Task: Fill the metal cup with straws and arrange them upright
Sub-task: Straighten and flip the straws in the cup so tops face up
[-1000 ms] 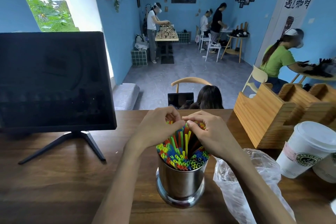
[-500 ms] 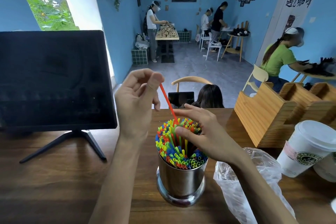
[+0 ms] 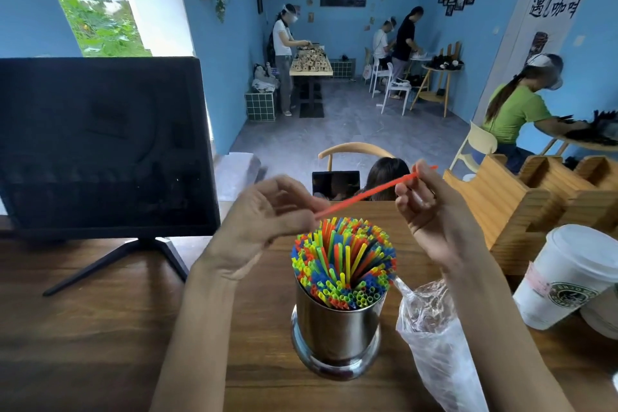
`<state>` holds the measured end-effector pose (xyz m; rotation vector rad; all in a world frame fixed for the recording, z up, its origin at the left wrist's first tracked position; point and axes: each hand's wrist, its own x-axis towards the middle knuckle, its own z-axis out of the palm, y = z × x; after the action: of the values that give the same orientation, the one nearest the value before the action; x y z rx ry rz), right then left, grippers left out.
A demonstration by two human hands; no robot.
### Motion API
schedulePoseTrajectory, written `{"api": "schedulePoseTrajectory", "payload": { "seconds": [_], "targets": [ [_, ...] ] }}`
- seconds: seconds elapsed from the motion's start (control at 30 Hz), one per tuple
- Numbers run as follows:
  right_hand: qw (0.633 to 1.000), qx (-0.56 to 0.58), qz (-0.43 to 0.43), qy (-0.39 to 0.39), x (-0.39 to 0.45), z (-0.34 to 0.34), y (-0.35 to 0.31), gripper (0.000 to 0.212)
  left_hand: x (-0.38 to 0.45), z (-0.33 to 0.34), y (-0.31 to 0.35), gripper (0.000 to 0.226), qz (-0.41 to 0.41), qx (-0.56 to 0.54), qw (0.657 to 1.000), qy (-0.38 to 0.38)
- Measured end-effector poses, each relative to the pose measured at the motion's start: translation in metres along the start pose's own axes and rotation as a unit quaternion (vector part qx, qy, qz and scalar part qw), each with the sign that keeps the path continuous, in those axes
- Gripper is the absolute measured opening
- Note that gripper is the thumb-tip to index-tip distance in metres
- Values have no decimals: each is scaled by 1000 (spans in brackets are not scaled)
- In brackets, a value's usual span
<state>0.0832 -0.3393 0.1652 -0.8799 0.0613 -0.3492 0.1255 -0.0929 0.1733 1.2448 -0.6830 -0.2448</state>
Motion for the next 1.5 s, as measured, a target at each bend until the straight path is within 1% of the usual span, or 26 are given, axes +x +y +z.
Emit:
{"api": "schedulePoseTrajectory", "payload": {
  "seconds": [0.07, 0.1, 0.17, 0.27, 0.33, 0.4, 0.47, 0.53, 0.57, 0.6, 0.67, 0.73, 0.9, 1.0, 1.1, 1.23, 1.37, 1.5],
  "targets": [
    [999, -18, -20, 39, 3, 2, 3, 13, -2, 1, -8, 26, -32, 120, 992, -36],
    [997, -40, -46, 45, 3, 5, 5, 14, -2, 3, -11, 26, -43, 167, 984, -50],
    [986, -99, -129, 39, 2, 11, 9, 18, -2, 8, -16, 26, -55, 242, 967, -56],
    [939, -200, -280, 11, -3, 19, 12, 33, 1, 13, -17, 25, -43, 326, 942, -61],
    [906, -245, -344, -7, -9, 25, 13, 36, 2, 14, -15, 22, -29, 377, 923, -71],
    [882, -306, -357, -25, -13, 28, 17, 35, 2, 14, -15, 19, -14, 399, 914, -69],
    [857, -392, -329, -55, -17, 25, 24, 32, 3, 13, -19, 16, -16, 398, 916, -38],
    [818, -471, -314, -100, -19, 17, 33, 19, 5, 11, -26, 15, -26, 413, 911, 5],
    [802, -491, -317, -124, -20, 13, 38, 10, 6, 9, -29, 16, -27, 422, 906, 18],
    [797, -498, -314, -136, -21, 10, 43, 13, 7, 9, -32, 18, -27, 431, 902, 23],
    [810, -500, -283, -116, -23, 4, 50, 33, 9, 9, -35, 18, -32, 457, 888, 23],
    [823, -503, -251, -80, -23, 3, 52, 43, 10, 9, -36, 14, -37, 495, 868, 24],
    [848, -483, -211, -60, -20, 4, 51, 52, 15, 11, -35, 13, -26, 553, 832, 26],
    [856, -473, -205, -46, -20, 3, 52, 53, 17, 10, -32, 13, -20, 562, 826, 24],
    [854, -475, -208, -39, -20, 4, 52, 53, 19, 11, -32, 16, -11, 577, 816, 32],
    [855, -476, -201, -42, -18, 3, 53, 52, 19, 17, -37, 10, 12, 572, 819, 34],
    [852, -483, -199, -39, -17, 0, 53, 50, 21, 19, -37, 6, 8, 571, 820, 30],
    [851, -487, -190, -47, -16, -3, 52, 51, 20, 19, -32, 8, 10, 549, 835, 36]
  ]
}}
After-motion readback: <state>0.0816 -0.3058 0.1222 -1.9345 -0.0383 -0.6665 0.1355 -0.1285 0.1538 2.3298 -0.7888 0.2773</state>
